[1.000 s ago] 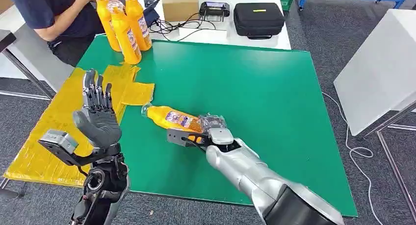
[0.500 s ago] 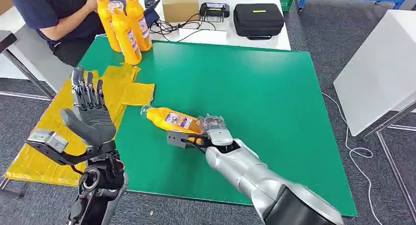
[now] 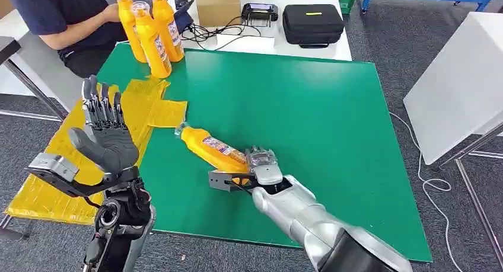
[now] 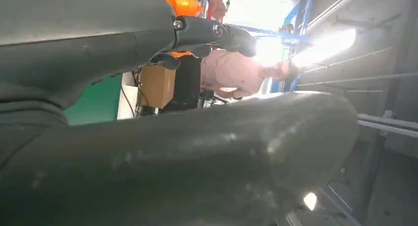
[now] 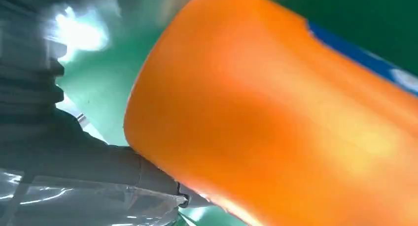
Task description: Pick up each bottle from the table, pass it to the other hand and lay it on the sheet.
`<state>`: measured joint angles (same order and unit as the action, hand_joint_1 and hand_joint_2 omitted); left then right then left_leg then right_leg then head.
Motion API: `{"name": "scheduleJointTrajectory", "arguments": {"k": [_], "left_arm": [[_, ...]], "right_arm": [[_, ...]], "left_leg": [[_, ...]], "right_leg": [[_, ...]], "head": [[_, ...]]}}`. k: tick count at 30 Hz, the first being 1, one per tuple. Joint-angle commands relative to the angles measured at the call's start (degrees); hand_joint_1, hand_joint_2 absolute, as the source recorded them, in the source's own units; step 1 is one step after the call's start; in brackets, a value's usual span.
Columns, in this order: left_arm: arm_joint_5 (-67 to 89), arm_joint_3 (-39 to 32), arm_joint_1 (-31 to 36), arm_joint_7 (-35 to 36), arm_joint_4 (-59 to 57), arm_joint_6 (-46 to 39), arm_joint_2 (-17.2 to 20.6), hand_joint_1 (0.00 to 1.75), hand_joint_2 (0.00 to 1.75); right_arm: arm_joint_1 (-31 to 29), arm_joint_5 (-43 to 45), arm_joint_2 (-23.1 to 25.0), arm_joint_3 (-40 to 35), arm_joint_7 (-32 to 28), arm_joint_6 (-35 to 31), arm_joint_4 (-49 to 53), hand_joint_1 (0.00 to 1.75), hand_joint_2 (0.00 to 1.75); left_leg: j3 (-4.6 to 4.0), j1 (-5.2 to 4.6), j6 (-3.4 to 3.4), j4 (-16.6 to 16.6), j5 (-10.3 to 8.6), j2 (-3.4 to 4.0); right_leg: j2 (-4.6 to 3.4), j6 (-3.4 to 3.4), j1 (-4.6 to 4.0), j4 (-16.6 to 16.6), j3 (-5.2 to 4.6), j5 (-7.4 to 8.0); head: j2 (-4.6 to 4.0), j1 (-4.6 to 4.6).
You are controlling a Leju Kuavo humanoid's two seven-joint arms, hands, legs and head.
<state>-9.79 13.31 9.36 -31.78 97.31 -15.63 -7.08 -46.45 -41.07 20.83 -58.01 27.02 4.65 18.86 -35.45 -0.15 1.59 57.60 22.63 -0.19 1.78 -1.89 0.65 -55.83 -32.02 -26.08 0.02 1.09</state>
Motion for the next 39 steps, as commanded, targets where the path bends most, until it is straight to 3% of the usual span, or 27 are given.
{"name": "scheduleJointTrajectory", "arguments": {"k": [1,2,4,5,6,8,9,12,13,25,27,29,33,39], "left_arm": [[-1.18,0.04,3.07,-0.99,-4.55,-0.75,-0.04,0.0,0.0],[-1.3,0.05,3.08,-1.06,-4.59,-0.73,0.0,0.0,0.0],[-1.38,0.09,3.04,-1.11,-4.58,-0.77,-0.03,0.0,0.0],[-1.48,0.1,3.02,-1.15,-4.47,-0.69,0.04,0.0,0.0],[-1.55,0.06,3.06,-1.14,-4.46,-0.64,0.04,0.0,0.0],[-1.69,-0.06,3.13,-1.09,-4.48,-0.53,-0.02,0.0,0.0],[-1.72,-0.14,3.23,-1.07,-4.51,-0.5,-0.1,0.0,0.0],[-1.38,-0.79,3.23,-1.04,-5.08,-0.49,-0.49,0.0,0.0],[-1.27,-1.19,3.15,-1.05,-5.14,-0.59,-0.52,0.0,0.0],[-0.63,-3.91,0.32,-1.34,-2.58,-0.27,-0.78,0.0,0.0],[0.1,-5.04,-1.15,-0.9,-1.13,0.19,-0.61,0.0,0.0],[0.64,-5.81,-2.39,-0.41,-0.44,2.1,-0.45,0.0,0.0],[0.58,-5.55,-2.58,-1.17,-2.85,3.94,0.68,0.0,0.0],[-0.29,-6.06,-2.97,-1.92,-2.68,3.66,2.2,0.0,0.0]], "right_arm": [[0.11,-1.76,-0.83,3.4,-0.76,1.45,-3.88,0.03,1.75],[0.12,-1.87,-0.83,3.8,-0.84,1.31,-4.07,0.75,1.75],[0.11,-2.29,-0.9,4.47,-1.25,0.92,-4.42,0.75,1.75],[0.16,-2.7,-0.88,4.97,-1.32,0.94,-4.49,1.5,1.75],[0.2,-3.09,-0.87,5.31,-1.34,1.02,-4.5,1.54,1.75],[0.23,-3.5,-0.86,5.97,-1.28,1.13,-4.5,0.14,1.75],[0.03,-3.37,-0.85,6.38,-1.05,1.51,-4.65,0.0,1.75],[-0.83,-3.94,-0.9,7.66,-0.7,2.45,-4.39,0.0,1.75],[-1.56,-4.47,-0.96,8.03,0.16,2.82,-4.19,0.0,0.0],[-3.68,-12.6,-2.83,10.27,4.4,1.68,0.36,0.0,0.0],[-4.46,-16.6,-5.1,12.39,7.15,1.89,5.8,0.0,0.0],[-3.82,-21.74,-8.68,18.46,10.18,1.74,17.5,0.0,0.0],[1.28,-31.87,-12.26,31.39,8.74,11.88,42.21,0.0,0.0],[-0.34,-33.86,-12.51,32.7,6.56,12.08,50.6,0.0,0.0]], "left_leg": [[0.13,0.05,-0.08,-0.05,0.01,-0.14],[0.19,0.06,-0.1,-0.07,0.02,-0.19],[0.16,0.05,-0.09,-0.06,0.01,-0.19],[0.11,0.04,-0.07,-0.05,0.0,-0.15],[0.22,0.06,-0.12,-0.09,0.01,-0.17],[0.12,0.05,-0.09,-0.05,0.0,-0.16],[0.21,0.06,-0.12,-0.08,0.02,-0.19],[0.09,0.02,-0.07,-0.05,0.0,-0.14],[0.16,0.06,-0.1,-0.05,0.02,-0.16],[0.06,0.05,-0.09,0.02,0.06,-0.01],[0.02,0.02,-0.09,0.02,0.05,-0.01],[-0.03,0.02,-0.09,0.08,0.07,0.02],[-0.19,0.03,-0.06,0.1,0.02,-0.07],[0.08,0.03,-0.15,0.02,0.13,-0.12]], "right_leg": [[0.05,0.05,-0.04,0.09,0.22,-0.06],[0.07,0.08,-0.04,0.12,0.29,-0.07],[0.08,0.07,-0.03,0.1,0.26,-0.07],[0.06,0.06,-0.02,0.09,0.18,-0.04],[0.03,0.09,-0.04,0.14,0.31,-0.07],[0.06,0.07,-0.04,0.1,0.21,-0.05],[0.06,0.09,-0.04,0.12,0.3,-0.08],[0.06,0.05,-0.02,0.07,0.17,-0.05],[0.05,0.07,-0.05,0.1,0.26,-0.06],[-0.1,0.07,-0.04,0.03,0.13,-0.05],[-0.1,0.06,-0.02,-0.01,0.08,-0.06],[-0.14,0.06,-0.01,-0.06,0.03,-0.06],[-0.02,0.04,-0.03,-0.06,-0.1,-0.03],[-0.06,0.09,-0.03,0.04,0.2,-0.15]], "head": [[0.0,0.0],[0.0,0.0],[0.0,0.0],[0.0,0.0],[0.0,0.0],[0.0,0.0],[0.0,-0.02],[0.0,-0.02],[0.0,0.0],[0.0,0.0],[0.0,-0.02],[0.0,0.02],[0.0,0.0],[0.0,0.0]]}}
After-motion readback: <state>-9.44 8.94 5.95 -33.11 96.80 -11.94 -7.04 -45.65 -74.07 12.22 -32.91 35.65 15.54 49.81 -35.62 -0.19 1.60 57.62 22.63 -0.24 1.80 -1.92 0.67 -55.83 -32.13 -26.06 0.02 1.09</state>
